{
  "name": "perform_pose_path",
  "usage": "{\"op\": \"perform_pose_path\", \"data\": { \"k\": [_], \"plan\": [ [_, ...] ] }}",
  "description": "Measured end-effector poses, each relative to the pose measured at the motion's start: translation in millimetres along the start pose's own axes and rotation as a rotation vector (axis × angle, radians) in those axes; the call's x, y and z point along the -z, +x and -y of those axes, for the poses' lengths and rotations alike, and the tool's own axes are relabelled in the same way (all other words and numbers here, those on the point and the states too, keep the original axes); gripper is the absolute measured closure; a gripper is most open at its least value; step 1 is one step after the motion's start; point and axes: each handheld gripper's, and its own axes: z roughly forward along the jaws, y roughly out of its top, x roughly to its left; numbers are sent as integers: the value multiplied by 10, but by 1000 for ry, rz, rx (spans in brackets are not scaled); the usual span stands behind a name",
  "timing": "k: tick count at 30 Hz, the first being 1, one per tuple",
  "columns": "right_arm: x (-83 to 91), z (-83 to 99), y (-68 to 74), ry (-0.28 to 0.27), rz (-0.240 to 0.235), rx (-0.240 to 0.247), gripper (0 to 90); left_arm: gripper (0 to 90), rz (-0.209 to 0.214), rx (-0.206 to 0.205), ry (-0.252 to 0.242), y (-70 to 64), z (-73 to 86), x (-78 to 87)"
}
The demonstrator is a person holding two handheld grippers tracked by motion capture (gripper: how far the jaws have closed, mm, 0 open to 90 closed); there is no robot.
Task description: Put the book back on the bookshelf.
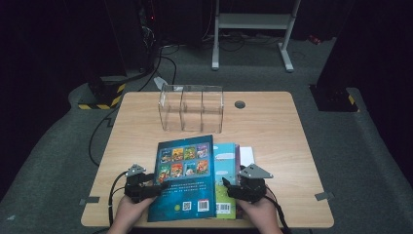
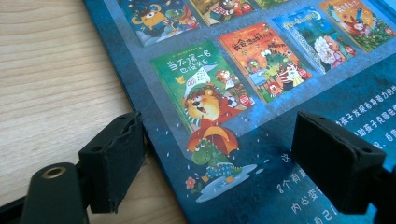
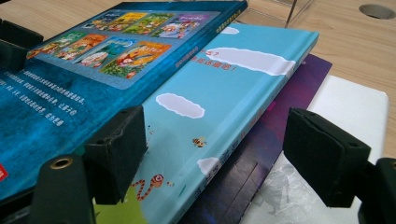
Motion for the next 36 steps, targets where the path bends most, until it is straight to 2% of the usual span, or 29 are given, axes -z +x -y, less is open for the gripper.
{"op": "perform_pose_path", "data": {
  "k": [13,31,36],
  "plan": [
    [33,-16,-26,-11,8,-3,218,182,39,-37,-5,-124,-6,-34],
    [75,-45,4,-23,4,-8,219,183,41,-41,6,-164,-9,-35],
    [64,-40,18,-19,3,-5,219,183,34,-59,4,-187,-14,-40]
  ]
}}
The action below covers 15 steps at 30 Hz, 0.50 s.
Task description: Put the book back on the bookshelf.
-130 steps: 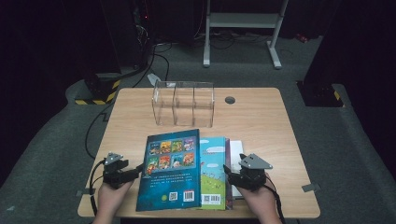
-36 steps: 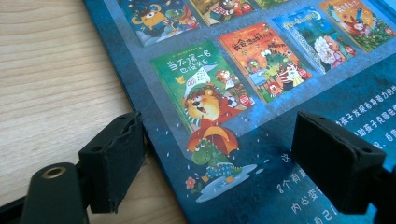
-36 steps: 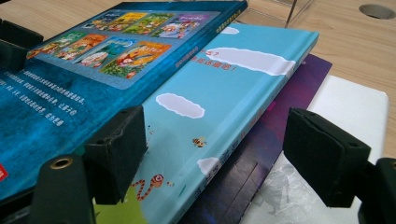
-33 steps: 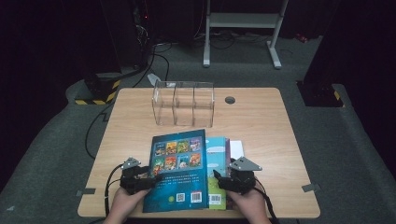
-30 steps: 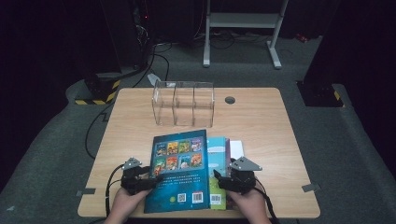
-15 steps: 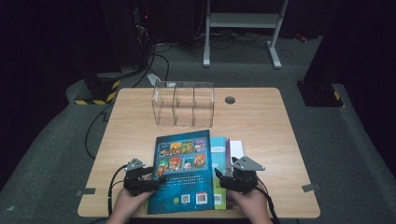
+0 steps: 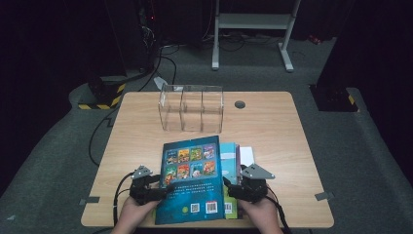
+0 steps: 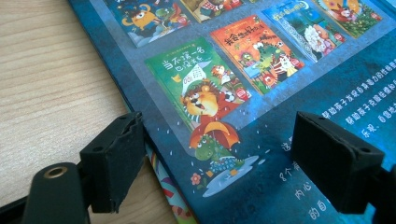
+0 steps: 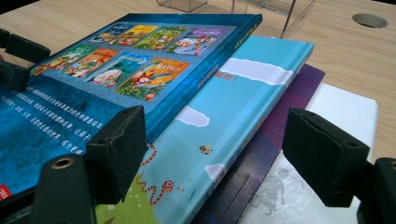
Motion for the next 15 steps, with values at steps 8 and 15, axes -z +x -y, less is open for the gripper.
{"op": "perform_pose_path", "data": {
  "k": [8,15],
  "plan": [
    [-3,12,-2,6,3,1,220,211,43,-52,-3,-160,-27,-49],
    [28,27,-25,5,9,-12,220,211,53,-75,2,-273,-74,-102]
  ]
}}
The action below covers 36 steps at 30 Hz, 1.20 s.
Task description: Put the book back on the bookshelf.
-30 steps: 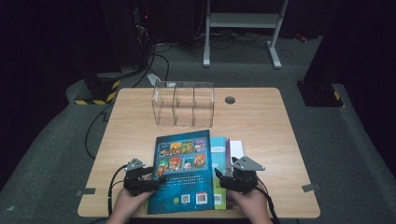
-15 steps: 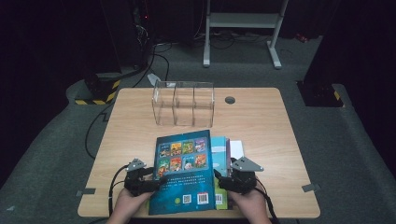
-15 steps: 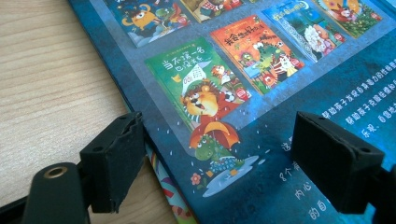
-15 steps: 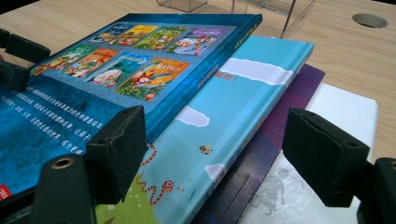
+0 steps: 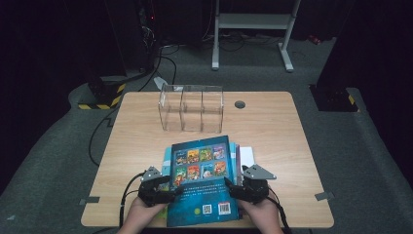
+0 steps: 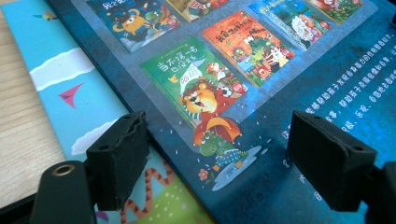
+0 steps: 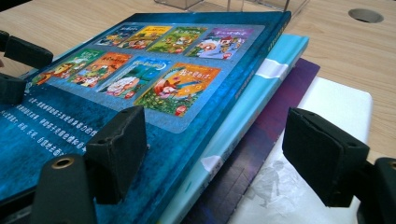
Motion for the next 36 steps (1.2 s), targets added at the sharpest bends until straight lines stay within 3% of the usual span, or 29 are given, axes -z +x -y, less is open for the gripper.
{"op": "perform_pose_path", "data": {
  "k": [8,16,19,23,29,31,36],
  "plan": [
    [20,15,-25,0,-20,-24,220,210,1,-17,-3,-105,-68,-79],
    [14,26,-92,32,-74,-57,141,207,-3,-1,4,-179,-160,-169],
    [20,32,-127,23,-80,-71,140,197,-15,-12,11,-184,-229,-220],
    [30,21,-141,23,-78,-75,149,190,-21,5,-3,-205,-284,-293],
    [34,33,-143,27,-85,-80,157,206,-11,33,-38,-194,-212,-265],
    [30,45,-146,33,-83,-81,157,216,-6,36,-17,-211,-176,-209],
    [35,63,-143,62,-101,-125,171,196,5,8,-30,-294,-92,-169]
  ]
}}
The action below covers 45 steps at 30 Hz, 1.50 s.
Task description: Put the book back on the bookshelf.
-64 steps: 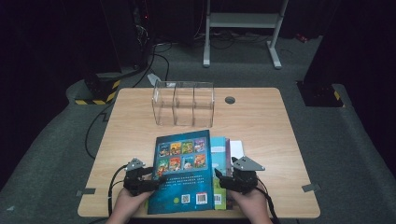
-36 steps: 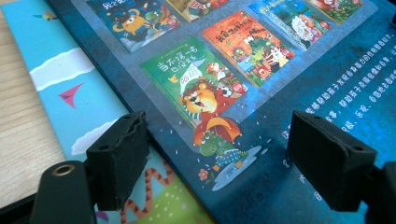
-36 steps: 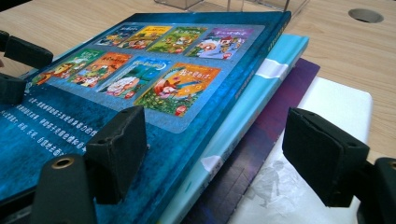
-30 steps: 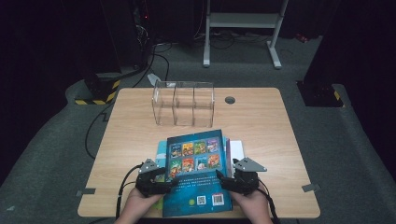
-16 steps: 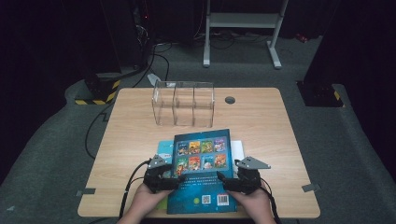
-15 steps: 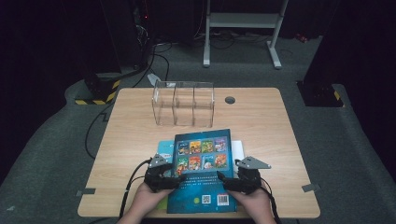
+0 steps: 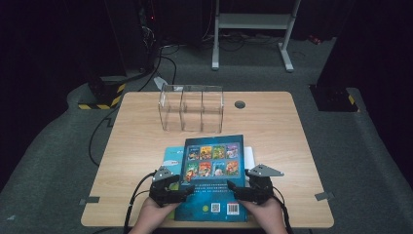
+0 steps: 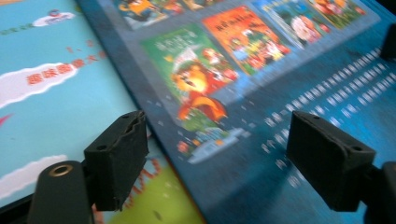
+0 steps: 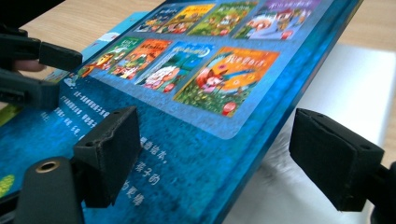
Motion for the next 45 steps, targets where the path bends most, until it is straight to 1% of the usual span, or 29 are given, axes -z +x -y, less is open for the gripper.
{"op": "perform_pose_path", "data": {
  "k": [1,2,3,4,7,8,11,13,15,16,18,19,20,22,24,26,27,28,31,33,35,37,38,40,45],
  "plan": [
    [-2,-2,10,13,-7,-17,180,184,-5,1,-1,-9,-1,-5],
    [-2,-2,10,13,-7,-17,180,182,-5,1,-1,-9,-1,-5],
    [-15,-9,37,31,-24,-24,200,182,-2,0,2,-6,-4,-6],
    [-18,-13,61,35,-15,-24,200,182,1,-5,4,-1,-8,-8],
    [-20,-28,69,44,-8,-21,202,182,3,-12,4,4,-13,-14],
    [-22,-32,68,47,-9,-25,203,182,1,-7,-4,1,-12,-25],
    [-46,-67,58,50,11,-39,202,183,-12,2,-9,-9,-51,-70],
    [-64,-97,35,48,26,-43,202,183,-17,-2,-12,-1,-88,-108],
    [-76,-115,14,47,30,-45,203,183,-17,-5,-16,13,-109,-132],
    [-118,-154,-47,35,33,-41,205,183,-20,1,-18,47,-160,-177],
    [-159,-203,-97,44,28,-42,205,182,-22,-1,-17,78,-190,-202],
    [-174,-227,-110,51,29,-38,204,181,-25,3,-19,81,-192,-204],
    [-181,-242,-112,61,29,-45,204,182,-24,7,-22,81,-187,-202],
    [-187,-240,-118,59,27,-43,203,189,-31,9,-27,80,-175,-194],
    [-184,-212,-110,38,31,-46,205,192,-34,15,-29,71,-169,-188],
    [-174,-170,-107,11,33,-46,208,193,-35,12,-29,70,-167,-186],
    [-169,-160,-100,8,34,-51,207,193,-36,7,-29,74,-166,-184],
    [-163,-161,-95,8,40,-43,206,193,-35,11,-29,72,-166,-184],
    [-147,-166,-87,20,43,-41,211,185,-36,27,-20,68,-172,-182],
    [-144,-167,-92,27,35,-51,212,185,-41,34,-16,58,-175,-181],
    [-143,-170,-94,30,31,-53,210,179,-43,32,-17,52,-171,-182],
    [-139,-170,-95,32,27,-42,207,148,-37,31,-14,39,-163,-179],
    [-137,-171,-101,34,21,-38,207,144,-34,19,-12,18,-151,-174],
    [-132,-175,-104,44,15,-38,205,144,-37,20,-12,1,-144,-170],
    [-139,-185,-97,50,18,-34,192,142,-37,21,-14,-3,-140,-169]
  ]
}}
